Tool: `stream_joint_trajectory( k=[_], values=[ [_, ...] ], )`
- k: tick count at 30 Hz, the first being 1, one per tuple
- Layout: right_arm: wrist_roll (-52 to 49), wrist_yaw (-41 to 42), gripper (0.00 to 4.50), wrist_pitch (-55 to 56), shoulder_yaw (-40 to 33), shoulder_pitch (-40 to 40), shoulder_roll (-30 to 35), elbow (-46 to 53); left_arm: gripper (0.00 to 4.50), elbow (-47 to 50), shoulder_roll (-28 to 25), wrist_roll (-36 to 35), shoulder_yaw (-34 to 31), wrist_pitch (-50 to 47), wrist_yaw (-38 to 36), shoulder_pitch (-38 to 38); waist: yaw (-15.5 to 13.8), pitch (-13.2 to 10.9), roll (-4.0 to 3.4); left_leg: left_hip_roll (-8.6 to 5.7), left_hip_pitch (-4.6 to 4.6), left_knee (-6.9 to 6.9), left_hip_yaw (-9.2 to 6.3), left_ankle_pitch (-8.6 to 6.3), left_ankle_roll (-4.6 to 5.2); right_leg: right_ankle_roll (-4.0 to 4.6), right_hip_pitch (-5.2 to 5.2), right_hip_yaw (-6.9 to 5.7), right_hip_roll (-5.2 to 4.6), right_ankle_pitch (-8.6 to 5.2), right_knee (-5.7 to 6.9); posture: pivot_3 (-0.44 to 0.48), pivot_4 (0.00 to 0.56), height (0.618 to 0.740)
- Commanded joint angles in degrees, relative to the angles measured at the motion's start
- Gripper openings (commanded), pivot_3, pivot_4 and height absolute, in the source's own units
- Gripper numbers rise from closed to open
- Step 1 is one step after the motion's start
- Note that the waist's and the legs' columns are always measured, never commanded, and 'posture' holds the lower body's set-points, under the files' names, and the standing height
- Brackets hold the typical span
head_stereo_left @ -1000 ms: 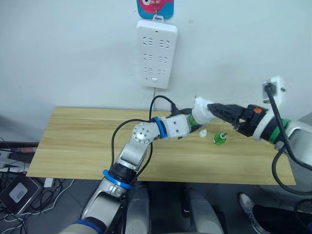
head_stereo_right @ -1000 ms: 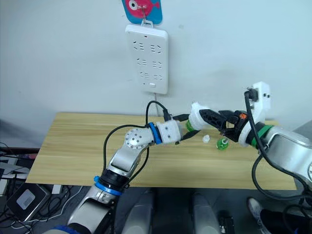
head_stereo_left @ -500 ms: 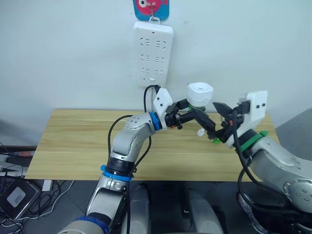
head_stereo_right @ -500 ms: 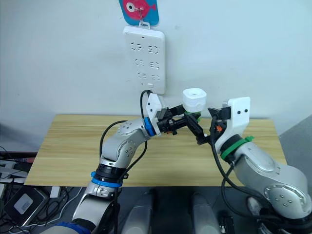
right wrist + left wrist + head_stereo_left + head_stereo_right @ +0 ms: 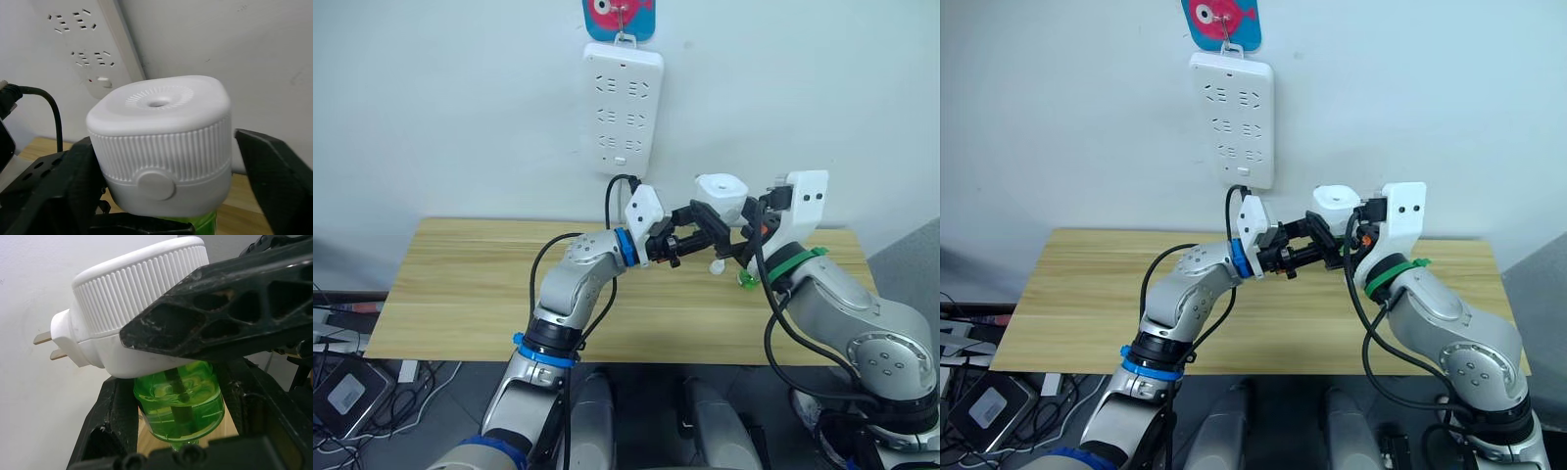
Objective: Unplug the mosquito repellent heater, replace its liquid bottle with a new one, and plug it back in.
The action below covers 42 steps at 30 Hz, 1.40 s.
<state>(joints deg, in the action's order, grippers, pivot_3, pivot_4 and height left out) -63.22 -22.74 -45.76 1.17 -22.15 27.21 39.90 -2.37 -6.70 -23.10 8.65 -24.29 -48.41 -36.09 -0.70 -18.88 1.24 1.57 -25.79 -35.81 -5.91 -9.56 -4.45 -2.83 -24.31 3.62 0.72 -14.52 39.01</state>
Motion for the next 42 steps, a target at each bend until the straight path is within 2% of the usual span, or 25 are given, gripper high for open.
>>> stream_joint_trajectory(
  k=[1,6,8,13,14,18,21,26,29,33,38,40,42],
  values=[
    [1.0,0.8,3.06,0.0,-1.6,-0.8,-0.6,1.3,2.20,3.6,0.1,-0.5,0.4,1.0,0.1,0.3,0.0,0.0,0.00,0.00,0.00,0.00,0.00,0.00,0.00,0.00,0.00,0.00,0.00,0.00,0.00,0.115,0.282,0.740],
    [2.4,0.9,3.06,0.0,-2.3,-0.6,-2.0,1.2,2.20,3.5,-0.4,-0.1,0.6,1.1,0.2,0.7,0.0,0.0,0.00,0.00,0.00,0.00,0.00,0.00,0.00,0.00,0.00,0.00,0.00,0.00,0.00,0.118,0.280,0.740],
    [2.8,0.9,3.06,0.2,-3.0,-0.3,-2.4,0.9,2.92,4.0,-1.0,-0.7,0.1,0.5,0.0,1.0,0.1,0.0,0.00,0.00,0.00,0.00,0.00,0.00,0.00,0.00,0.00,0.00,0.00,0.00,0.00,0.123,0.281,0.740],
    [1.4,-0.7,3.06,1.9,-7.2,1.2,-5.8,-0.7,4.38,8.4,-4.0,-4.4,-2.4,-4.4,0.2,1.6,0.1,0.0,0.00,0.01,0.00,0.01,-0.01,0.00,0.00,0.00,0.00,0.00,0.00,0.00,0.00,0.144,0.279,0.740],
    [1.0,-0.7,3.06,2.1,-8.1,1.3,-6.4,-1.2,4.50,9.5,-4.9,-5.0,-2.8,-5.7,0.4,1.8,0.1,0.0,0.00,0.02,0.00,0.02,-0.01,0.00,0.00,0.00,0.00,0.00,0.00,0.00,0.00,0.151,0.280,0.740],
    [-2.5,-0.9,3.06,3.3,-11.8,1.6,-9.1,-3.3,4.50,13.9,-8.8,-8.0,-4.8,-10.3,0.5,2.5,0.1,0.0,-0.01,0.04,0.01,0.04,-0.02,0.00,0.00,0.00,-0.01,-0.02,0.01,0.00,0.02,0.172,0.274,0.740],
    [-9.7,-2.0,3.06,5.0,-14.9,1.0,-11.8,-4.6,4.50,15.6,-11.3,-9.1,-7.0,-11.2,1.1,2.7,0.1,0.0,-0.02,0.04,0.01,0.07,-0.02,0.00,0.00,0.00,-0.02,-0.02,0.00,0.00,0.01,0.181,0.272,0.740],
    [-14.9,0.7,3.06,3.6,-15.3,1.7,-7.8,-2.7,4.50,15.5,-18.2,-6.9,-12.4,-3.7,-1.5,4.5,0.0,0.0,-0.08,0.04,0.01,0.11,0.03,0.00,0.00,0.03,-0.05,0.01,0.00,0.00,0.00,0.210,0.258,0.740],
    [-13.3,4.3,3.06,2.8,-12.5,2.7,-4.7,-0.2,4.50,14.3,-22.0,-7.7,-16.0,-3.3,-1.0,4.8,-0.4,0.1,-0.09,0.07,0.02,0.22,0.00,0.00,0.00,0.11,-0.09,-0.03,0.00,-0.02,-0.01,0.247,0.252,0.740],
    [-9.6,5.9,3.06,4.1,-8.8,2.5,-4.9,0.9,4.50,10.9,-24.9,-6.8,-20.4,-1.5,2.1,1.8,-1.0,0.1,-0.08,0.07,0.03,0.29,-0.05,0.00,0.00,0.13,-0.10,-0.08,0.00,-0.07,-0.01,0.285,0.243,0.740],
    [-2.7,10.5,3.06,3.8,-5.2,0.2,-2.9,0.1,4.50,0.2,-26.1,-2.3,-19.8,6.5,1.4,-4.0,-2.5,0.1,-0.07,0.02,0.01,0.28,-0.03,0.01,-0.02,0.11,-0.09,-0.10,-0.02,-0.07,-0.05,0.303,0.238,0.740],
    [1.8,14.7,3.06,3.0,-2.2,0.3,0.0,0.6,4.50,-5.0,-25.3,-1.1,-18.9,9.6,0.4,-5.9,-3.0,0.1,-0.07,0.02,0.02,0.28,-0.01,0.02,-0.03,0.11,-0.09,-0.09,-0.02,-0.06,-0.06,0.301,0.238,0.740],
    [3.5,15.6,3.06,3.5,-1.4,1.1,-0.4,0.4,4.50,-9.1,-24.0,-0.1,-17.2,12.4,-1.5,-7.2,-3.7,0.3,-0.03,0.02,0.02,0.33,0.00,0.02,-0.03,0.13,-0.09,-0.10,-0.02,-0.06,-0.10,0.294,0.238,0.740]
  ],
)
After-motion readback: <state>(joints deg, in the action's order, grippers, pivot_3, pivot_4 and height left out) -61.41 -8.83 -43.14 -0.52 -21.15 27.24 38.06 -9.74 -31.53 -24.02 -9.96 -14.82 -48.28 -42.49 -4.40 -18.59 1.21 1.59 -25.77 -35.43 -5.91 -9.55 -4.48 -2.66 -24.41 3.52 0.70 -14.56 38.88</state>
